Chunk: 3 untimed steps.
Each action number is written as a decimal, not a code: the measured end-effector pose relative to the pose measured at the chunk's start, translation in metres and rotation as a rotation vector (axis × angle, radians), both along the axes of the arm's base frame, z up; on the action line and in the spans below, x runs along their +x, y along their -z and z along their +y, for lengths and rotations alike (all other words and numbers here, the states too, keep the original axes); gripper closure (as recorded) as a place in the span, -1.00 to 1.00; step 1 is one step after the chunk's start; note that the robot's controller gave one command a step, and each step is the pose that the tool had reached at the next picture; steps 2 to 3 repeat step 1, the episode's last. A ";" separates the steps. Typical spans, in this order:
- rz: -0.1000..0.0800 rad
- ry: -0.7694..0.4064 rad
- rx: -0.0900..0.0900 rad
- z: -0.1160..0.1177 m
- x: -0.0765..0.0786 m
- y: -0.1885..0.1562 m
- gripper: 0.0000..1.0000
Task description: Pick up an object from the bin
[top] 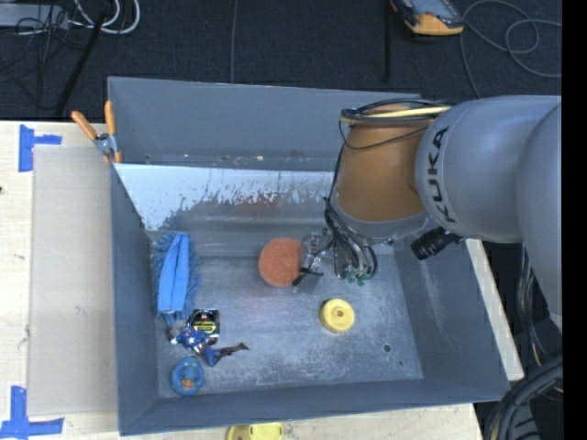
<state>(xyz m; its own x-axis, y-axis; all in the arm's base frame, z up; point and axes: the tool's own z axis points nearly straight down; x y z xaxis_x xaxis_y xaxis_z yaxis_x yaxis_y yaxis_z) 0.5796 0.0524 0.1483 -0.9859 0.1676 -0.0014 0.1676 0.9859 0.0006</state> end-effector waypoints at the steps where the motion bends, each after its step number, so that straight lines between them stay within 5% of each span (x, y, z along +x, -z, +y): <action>1: 0.004 0.027 0.000 -0.012 -0.008 -0.031 1.00; 3: 0.004 0.027 0.000 -0.012 -0.008 -0.031 1.00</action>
Offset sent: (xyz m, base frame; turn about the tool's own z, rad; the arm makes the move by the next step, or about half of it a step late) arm -0.0050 0.0428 0.0676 0.0793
